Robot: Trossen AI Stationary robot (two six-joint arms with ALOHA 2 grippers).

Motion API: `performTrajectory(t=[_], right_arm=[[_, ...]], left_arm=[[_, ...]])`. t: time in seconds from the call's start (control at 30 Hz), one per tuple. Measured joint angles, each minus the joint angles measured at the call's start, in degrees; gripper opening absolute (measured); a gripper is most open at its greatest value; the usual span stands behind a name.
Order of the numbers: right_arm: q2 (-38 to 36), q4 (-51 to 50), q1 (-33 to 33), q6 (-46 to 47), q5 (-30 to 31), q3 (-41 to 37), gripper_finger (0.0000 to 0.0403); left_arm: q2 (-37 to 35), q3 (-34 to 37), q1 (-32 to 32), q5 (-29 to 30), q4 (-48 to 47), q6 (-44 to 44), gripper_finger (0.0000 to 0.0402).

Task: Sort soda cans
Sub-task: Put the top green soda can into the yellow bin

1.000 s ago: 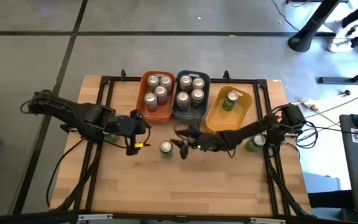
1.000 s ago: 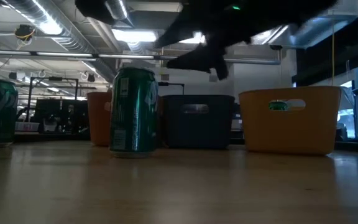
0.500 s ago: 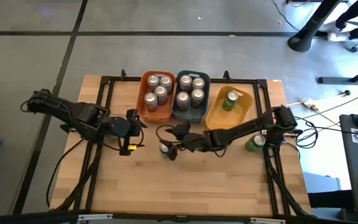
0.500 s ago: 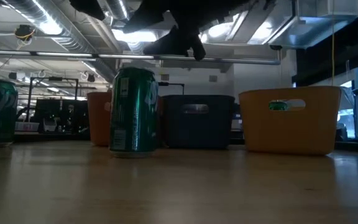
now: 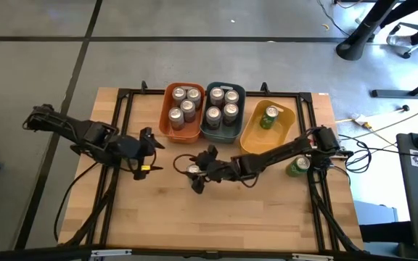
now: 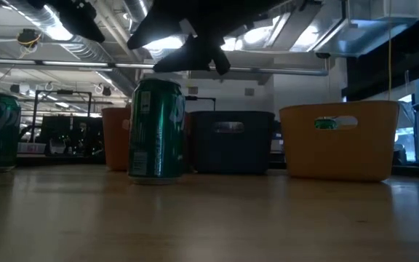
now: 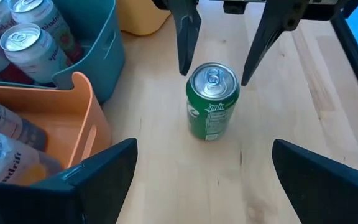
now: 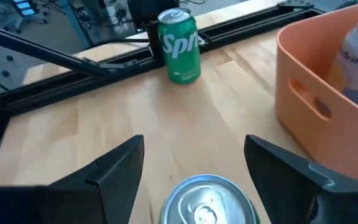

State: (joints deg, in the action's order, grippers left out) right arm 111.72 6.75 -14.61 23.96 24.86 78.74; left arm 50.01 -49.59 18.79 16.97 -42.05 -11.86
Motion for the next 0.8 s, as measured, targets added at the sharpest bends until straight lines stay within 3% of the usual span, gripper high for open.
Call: performTrajectory(t=[0.2,0.47,0.6,0.8], right_arm=[[0.00,0.17,1.22,0.88,-0.05,0.00,0.0286],[-0.02,0.39,1.09,-0.37,-0.42,0.00,0.0393],[-0.02,0.32,1.14,0.33,-3.66,0.00,0.0365],[0.12,-0.09,1.09,1.20,-3.53,-0.03,0.0330]], left_arm=[[-1.39,1.01,0.00,0.00,1.01,0.35,0.0361],[-1.36,1.03,0.00,0.00,0.99,1.99,0.0361],[-1.36,1.36,0.00,-0.01,1.24,2.20,0.0361],[-1.28,4.06,0.00,0.00,4.55,3.47,0.0361]])
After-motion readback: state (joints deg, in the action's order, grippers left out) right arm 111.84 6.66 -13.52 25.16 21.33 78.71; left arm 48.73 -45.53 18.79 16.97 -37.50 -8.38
